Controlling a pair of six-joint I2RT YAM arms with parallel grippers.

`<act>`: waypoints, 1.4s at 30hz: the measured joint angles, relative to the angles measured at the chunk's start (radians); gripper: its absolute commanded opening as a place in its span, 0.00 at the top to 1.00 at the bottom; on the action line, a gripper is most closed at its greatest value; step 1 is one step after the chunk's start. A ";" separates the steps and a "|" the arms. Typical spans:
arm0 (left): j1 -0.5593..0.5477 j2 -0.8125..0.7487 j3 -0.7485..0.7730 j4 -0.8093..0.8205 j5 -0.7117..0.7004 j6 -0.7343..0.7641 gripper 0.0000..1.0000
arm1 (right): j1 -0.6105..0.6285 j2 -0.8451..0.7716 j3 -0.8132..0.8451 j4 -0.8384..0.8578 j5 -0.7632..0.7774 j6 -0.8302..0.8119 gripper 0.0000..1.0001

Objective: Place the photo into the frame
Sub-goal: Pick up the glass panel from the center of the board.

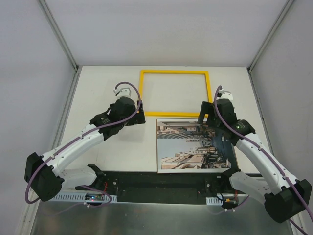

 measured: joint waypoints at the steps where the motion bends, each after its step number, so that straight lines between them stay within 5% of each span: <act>1: 0.000 0.006 0.002 -0.010 -0.001 -0.010 0.01 | 0.000 -0.003 -0.004 -0.001 -0.001 0.002 0.04; 17: 0.133 0.023 -0.013 -0.086 0.132 -0.074 0.01 | 0.026 0.017 -0.033 0.037 -0.124 0.019 0.04; 28: 0.142 -0.024 -0.081 -0.058 0.209 -0.072 0.01 | 0.198 0.130 -0.035 0.082 -0.130 0.084 0.04; 42: 0.240 -0.146 -0.140 -0.091 0.129 -0.112 0.01 | 0.345 0.580 0.101 0.384 -0.358 0.203 0.03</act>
